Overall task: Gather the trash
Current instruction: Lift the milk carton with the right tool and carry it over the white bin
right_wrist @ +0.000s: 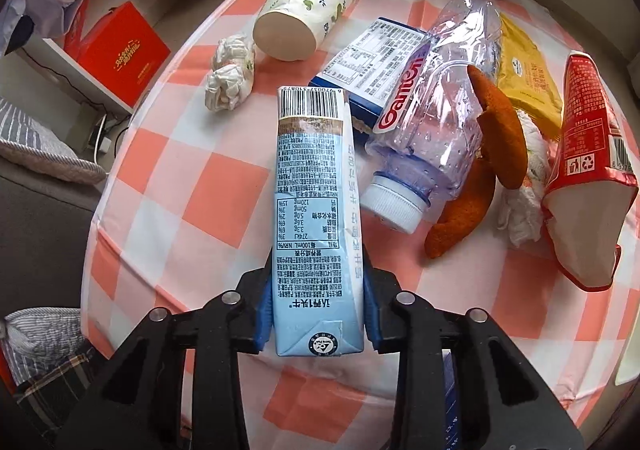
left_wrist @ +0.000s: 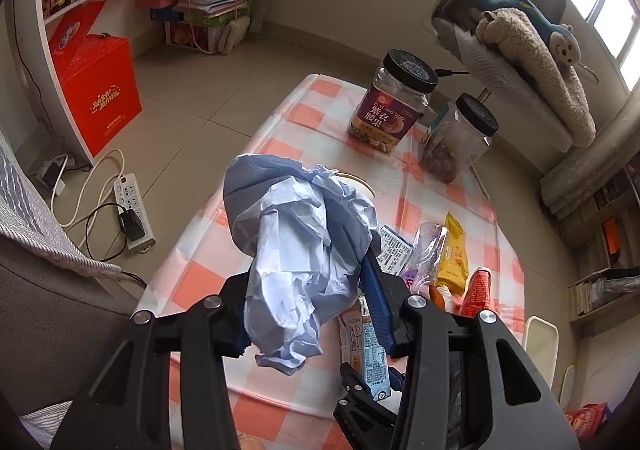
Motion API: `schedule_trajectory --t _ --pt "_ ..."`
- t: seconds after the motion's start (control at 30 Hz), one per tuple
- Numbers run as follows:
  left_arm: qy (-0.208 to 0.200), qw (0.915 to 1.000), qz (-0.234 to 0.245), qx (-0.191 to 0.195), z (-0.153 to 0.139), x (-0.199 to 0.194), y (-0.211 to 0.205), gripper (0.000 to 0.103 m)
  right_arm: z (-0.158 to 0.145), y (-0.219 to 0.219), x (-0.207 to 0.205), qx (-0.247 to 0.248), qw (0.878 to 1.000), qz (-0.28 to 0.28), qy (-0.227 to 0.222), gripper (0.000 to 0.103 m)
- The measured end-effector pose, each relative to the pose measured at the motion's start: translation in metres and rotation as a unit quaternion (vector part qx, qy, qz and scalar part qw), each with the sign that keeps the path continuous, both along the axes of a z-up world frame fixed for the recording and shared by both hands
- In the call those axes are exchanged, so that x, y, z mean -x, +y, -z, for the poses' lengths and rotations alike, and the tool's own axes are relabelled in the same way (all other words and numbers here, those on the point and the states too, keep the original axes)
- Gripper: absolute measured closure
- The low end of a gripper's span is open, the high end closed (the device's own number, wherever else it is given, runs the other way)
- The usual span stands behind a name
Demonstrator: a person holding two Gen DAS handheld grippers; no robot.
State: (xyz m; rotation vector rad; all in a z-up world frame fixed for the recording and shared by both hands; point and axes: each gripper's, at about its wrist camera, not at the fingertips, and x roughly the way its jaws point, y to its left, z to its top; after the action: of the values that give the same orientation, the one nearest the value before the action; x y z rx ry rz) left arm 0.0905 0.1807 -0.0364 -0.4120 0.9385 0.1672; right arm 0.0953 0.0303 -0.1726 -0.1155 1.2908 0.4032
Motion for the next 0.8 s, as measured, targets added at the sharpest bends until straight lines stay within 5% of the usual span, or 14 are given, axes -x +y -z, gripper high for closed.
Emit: schedule_trajectory --t 0.3,0.8 --pt "-0.022 0.9997 0.003 -0.009 -0.006 0.009 -0.006 0.057 -0.058 -0.023 0.01 -0.034 0.995 0.016 -0.096 0.069" --pt "-0.065 0.9952 0.069 -0.025 -0.014 0.007 -0.073 0.057 -0.137 -0.158 0.017 -0.041 0.958 0.153 -0.239 0.069"
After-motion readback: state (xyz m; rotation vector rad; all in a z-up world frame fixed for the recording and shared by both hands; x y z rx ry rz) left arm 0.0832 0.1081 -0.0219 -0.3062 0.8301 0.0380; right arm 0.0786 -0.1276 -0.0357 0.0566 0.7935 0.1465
